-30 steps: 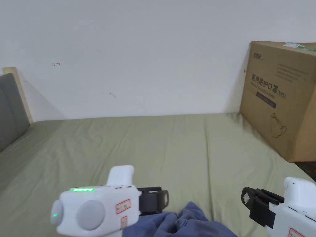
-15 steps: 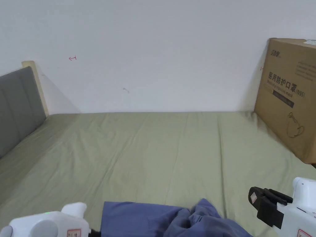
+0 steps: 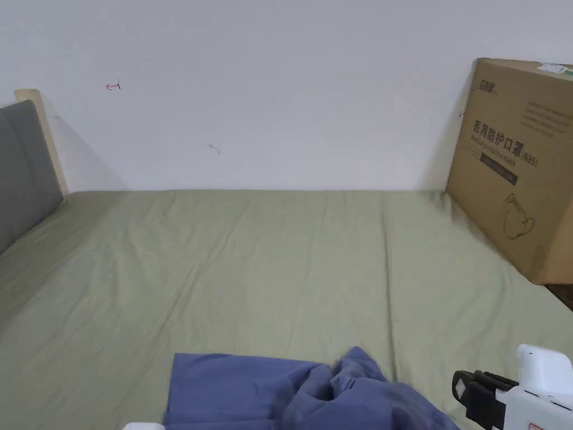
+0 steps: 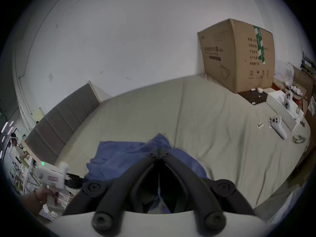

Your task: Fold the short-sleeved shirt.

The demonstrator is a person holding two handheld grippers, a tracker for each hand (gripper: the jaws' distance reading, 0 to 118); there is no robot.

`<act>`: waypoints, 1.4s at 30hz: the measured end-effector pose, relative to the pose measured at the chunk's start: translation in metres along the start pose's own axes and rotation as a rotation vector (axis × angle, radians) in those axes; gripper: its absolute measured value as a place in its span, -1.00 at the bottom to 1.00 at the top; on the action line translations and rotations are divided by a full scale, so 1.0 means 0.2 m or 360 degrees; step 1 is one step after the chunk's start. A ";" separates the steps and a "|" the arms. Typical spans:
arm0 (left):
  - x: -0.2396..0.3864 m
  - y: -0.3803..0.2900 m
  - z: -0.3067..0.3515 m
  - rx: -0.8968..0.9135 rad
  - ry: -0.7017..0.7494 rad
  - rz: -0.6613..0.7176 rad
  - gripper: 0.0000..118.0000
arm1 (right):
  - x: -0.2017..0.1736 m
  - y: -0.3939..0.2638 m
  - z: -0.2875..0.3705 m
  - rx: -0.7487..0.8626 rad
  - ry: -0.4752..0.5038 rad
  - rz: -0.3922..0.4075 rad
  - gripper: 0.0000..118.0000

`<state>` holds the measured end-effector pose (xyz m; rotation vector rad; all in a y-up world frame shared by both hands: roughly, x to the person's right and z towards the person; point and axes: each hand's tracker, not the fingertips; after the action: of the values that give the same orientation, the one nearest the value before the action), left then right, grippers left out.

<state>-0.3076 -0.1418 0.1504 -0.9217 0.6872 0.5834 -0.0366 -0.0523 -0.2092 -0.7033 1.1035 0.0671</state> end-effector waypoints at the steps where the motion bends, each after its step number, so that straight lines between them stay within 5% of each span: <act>1: -0.03 -0.02 0.07 0.0048 -0.0117 0.0075 -1.00 | 0.04 -0.01 -0.03 -0.0048 0.0000 -0.0024 -1.00; 3: -0.03 -0.04 0.16 0.0155 -0.0159 0.0132 -1.00 | 0.12 -0.03 -0.11 -0.0197 -0.0046 -0.0096 -0.82; 5: -0.03 -0.03 0.26 0.0282 -0.0065 0.0118 -1.00 | 0.20 -0.05 -0.24 -0.0427 -0.0110 -0.0173 0.13; 6: -0.03 -0.03 0.30 0.0346 -0.0049 0.0117 -1.00 | 0.25 -0.08 -0.31 -0.0532 -0.0148 -0.0184 0.33; 7: -0.03 -0.04 0.34 0.0394 -0.0059 0.0120 -1.00 | 0.30 -0.13 -0.35 -0.0540 -0.0170 -0.0214 0.33; 8: -0.04 -0.04 0.37 0.0430 -0.0066 0.0123 -1.00 | 0.34 -0.15 -0.39 -0.0574 -0.0204 -0.0214 0.75; 9: -0.03 -0.03 0.40 0.0443 -0.0051 0.0119 -1.00 | 0.38 -0.17 -0.45 -0.0642 -0.0236 -0.0225 0.81; 12: -0.04 -0.04 0.44 0.0456 -0.0031 0.0095 -1.00 | 0.44 -0.22 -0.54 -0.0784 -0.0370 -0.0193 0.81; 14: -0.02 -0.03 0.45 0.0462 -0.0012 0.0080 -1.00 | 0.48 -0.23 -0.57 -0.0823 -0.0226 -0.0257 0.70; 15: -0.02 -0.03 0.45 0.0467 0.0003 0.0077 -1.00 | 0.49 -0.24 -0.57 -0.0808 -0.0112 -0.0294 0.43; 17: -0.04 -0.02 0.46 0.0480 0.0015 0.0087 -1.00 | 0.48 -0.21 -0.50 -0.0710 -0.0287 -0.0097 -0.43; 18: -0.05 -0.03 0.46 0.0494 0.0022 0.0103 -1.00 | 0.50 -0.20 -0.47 -0.0706 -0.0280 -0.0094 -0.73; 19: -0.06 -0.03 0.48 0.0523 0.0027 0.0121 -1.00 | 0.53 -0.19 -0.42 -0.0680 -0.0194 -0.0164 -0.81; 22: -0.11 0.03 0.56 0.0681 0.0091 0.0098 -1.00 | 0.62 -0.11 -0.27 -0.0588 -0.0145 -0.0285 -0.85; 35: -0.14 0.59 1.07 0.1029 0.0035 -0.0029 -1.00 | 0.37 0.78 0.41 0.0103 0.0067 -0.0047 -0.88; 42: -0.04 1.02 1.27 0.1182 0.0073 -0.0121 -1.00 | 0.18 1.36 0.50 0.0357 0.0007 0.0115 -0.88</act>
<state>-0.3862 0.1746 0.1595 -0.2642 0.8245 0.2017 -0.0454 0.2060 -0.3450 -0.4630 1.1207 0.0029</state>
